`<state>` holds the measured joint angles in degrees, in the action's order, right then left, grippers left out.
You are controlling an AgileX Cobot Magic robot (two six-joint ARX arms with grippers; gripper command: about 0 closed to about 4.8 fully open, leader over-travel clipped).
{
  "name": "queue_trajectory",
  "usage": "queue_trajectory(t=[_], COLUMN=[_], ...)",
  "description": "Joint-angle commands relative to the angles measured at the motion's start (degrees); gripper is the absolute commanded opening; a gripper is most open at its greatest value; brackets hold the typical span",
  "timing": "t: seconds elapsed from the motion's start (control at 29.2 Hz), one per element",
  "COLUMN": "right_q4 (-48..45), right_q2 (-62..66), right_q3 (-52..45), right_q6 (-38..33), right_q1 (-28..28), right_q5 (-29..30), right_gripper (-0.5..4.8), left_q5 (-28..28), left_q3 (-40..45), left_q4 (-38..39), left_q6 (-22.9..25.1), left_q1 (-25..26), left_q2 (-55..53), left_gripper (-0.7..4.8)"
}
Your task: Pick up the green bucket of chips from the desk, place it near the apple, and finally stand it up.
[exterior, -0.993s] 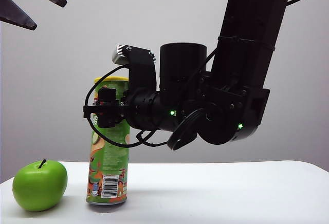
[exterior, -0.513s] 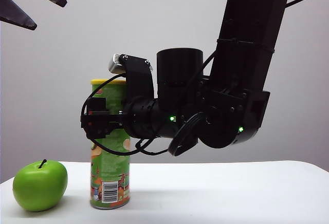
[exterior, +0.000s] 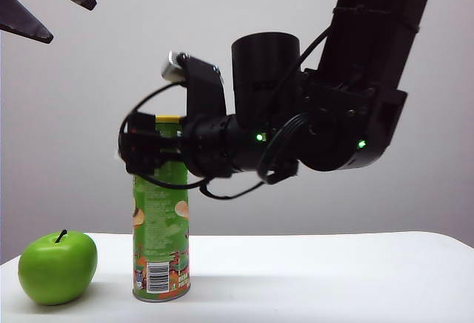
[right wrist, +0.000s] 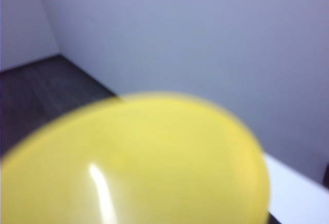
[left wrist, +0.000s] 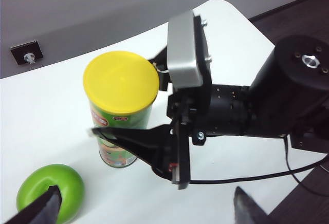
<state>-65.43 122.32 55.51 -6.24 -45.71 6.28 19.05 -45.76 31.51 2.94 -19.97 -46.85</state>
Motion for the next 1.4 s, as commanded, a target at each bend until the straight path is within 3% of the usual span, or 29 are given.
queue_trajectory(t=[0.03,0.41,0.72,0.96,1.23,1.27,1.34,1.4], right_q4=[2.3,11.8,32.4,38.9,56.0,57.3,59.5,61.0], right_q2=[-1.1,-5.5,-11.7,-19.6,-34.0,-35.7,-38.8,-41.9], right_q3=[-1.6,-4.0,-4.5,-8.9,-9.2,-9.2,-9.2,-9.2], right_q6=[-3.1,-5.6,-6.2,-12.1,-8.7,-7.8,-5.3,-3.5], right_q1=[0.1,0.8,1.9,0.3,2.4,2.7,3.0,3.5], right_q5=[3.3,3.9,5.9,9.4,8.9,8.9,8.3,6.9], right_gripper=[4.79,4.79,4.79,4.79,4.79,4.56,3.32,1.48], left_q5=[0.1,0.2,0.3,0.1,-7.5,-7.6,-8.3,-9.7], left_q3=[-0.1,-0.1,-0.1,-0.1,-0.1,-0.1,-0.1,-0.1], left_q4=[-0.7,-0.4,-0.3,-0.2,5.2,5.7,5.9,6.0], left_q6=[-0.2,-0.2,-0.2,-0.2,1.6,1.6,1.6,1.4], left_q1=[0.0,0.0,0.0,0.0,0.0,0.0,0.0,0.0], left_q2=[0.2,0.2,0.2,0.2,2.5,3.3,5.2,7.5], left_gripper=[4.31,4.31,4.31,4.30,4.28,4.26,4.25,4.19])
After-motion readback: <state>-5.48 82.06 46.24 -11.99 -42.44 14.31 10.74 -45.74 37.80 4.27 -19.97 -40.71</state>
